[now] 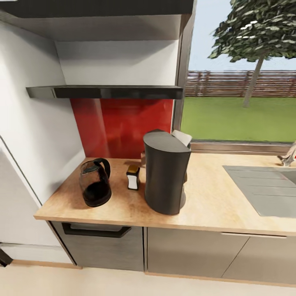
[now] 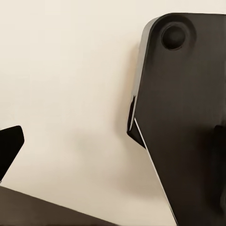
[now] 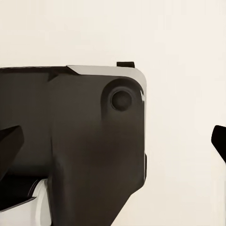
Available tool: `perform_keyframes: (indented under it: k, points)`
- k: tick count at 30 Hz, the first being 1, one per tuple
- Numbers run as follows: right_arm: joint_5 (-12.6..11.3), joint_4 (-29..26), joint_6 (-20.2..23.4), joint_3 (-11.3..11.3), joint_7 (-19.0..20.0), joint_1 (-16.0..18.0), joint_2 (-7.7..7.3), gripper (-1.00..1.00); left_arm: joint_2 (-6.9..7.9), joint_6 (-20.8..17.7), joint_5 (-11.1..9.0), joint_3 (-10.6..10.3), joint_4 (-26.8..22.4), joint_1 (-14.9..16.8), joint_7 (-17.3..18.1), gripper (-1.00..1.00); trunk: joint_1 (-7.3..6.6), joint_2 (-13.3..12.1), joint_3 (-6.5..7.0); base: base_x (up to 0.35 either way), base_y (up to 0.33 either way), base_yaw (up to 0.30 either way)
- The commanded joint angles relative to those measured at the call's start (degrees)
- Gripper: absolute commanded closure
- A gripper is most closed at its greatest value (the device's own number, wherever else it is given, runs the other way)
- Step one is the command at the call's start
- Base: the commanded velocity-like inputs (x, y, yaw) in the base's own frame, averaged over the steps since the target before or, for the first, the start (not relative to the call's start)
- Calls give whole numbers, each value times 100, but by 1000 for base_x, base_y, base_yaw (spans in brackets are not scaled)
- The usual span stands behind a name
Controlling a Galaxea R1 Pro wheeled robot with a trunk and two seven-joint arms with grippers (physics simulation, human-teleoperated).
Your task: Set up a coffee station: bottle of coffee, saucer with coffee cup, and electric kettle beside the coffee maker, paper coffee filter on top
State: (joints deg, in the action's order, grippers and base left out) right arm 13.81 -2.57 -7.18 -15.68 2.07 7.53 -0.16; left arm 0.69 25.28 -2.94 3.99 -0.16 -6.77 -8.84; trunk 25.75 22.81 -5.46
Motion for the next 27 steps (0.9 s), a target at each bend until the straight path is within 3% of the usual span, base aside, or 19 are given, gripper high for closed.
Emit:
perform_keyframes:
  k: [1, 13, 27]
  points:
    - [42, 6, -20, -49, 22, 3, -1, -100, 0, 21, -14, 36, -1, 1, 16, -100, 3, 11, -10, 0, -1, 277]
    - [42, 10, -20, -49, 22, 5, -1, -100, 1, 19, -14, 32, -1, 1, -20, -100, 3, 11, -10, 12, -13, 277]
    - [42, 10, -20, -49, 22, 5, -1, -100, -2, 71, -23, 44, -1, 1, -30, -100, 3, 11, -10, 88, -200, 277]
